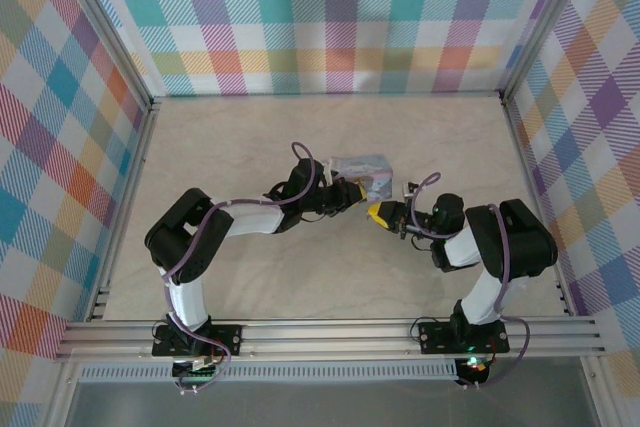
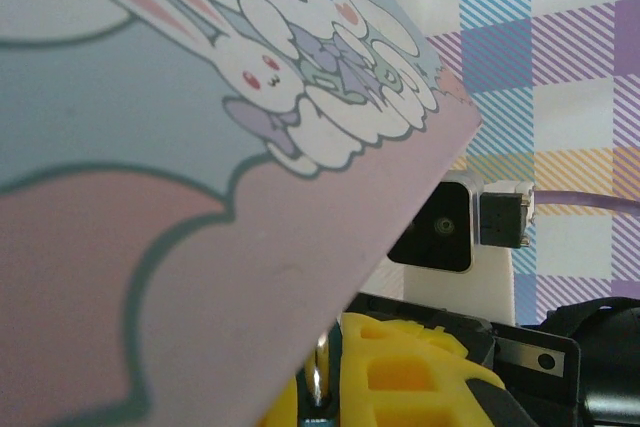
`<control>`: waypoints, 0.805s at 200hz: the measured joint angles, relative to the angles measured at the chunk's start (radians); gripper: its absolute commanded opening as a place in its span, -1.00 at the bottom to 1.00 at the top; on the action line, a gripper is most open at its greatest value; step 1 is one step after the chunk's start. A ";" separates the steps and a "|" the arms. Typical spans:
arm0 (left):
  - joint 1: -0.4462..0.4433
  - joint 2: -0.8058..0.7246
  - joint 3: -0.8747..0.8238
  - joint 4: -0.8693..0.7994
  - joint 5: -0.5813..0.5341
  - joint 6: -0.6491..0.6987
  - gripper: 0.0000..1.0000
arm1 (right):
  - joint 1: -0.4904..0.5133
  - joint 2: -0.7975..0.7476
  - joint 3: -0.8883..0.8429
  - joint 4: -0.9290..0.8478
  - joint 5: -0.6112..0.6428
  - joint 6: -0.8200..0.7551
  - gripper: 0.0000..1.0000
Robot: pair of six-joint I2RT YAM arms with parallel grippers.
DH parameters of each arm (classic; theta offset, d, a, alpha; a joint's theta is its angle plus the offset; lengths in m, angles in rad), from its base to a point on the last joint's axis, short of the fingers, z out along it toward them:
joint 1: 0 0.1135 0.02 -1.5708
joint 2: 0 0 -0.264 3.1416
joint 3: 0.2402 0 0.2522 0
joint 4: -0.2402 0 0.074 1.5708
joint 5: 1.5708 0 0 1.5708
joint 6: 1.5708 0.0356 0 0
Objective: Unlock a padlock with a key
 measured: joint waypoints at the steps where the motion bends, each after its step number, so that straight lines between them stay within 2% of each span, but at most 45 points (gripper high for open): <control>1: 0.000 0.000 0.000 0.000 0.000 0.000 -0.86 | 0.000 0.000 0.000 0.000 0.000 0.000 -1.00; 161: 0.006 0.000 -0.012 0.049 0.018 -0.024 -0.87 | 0.016 0.005 0.027 0.002 -0.007 0.001 -1.00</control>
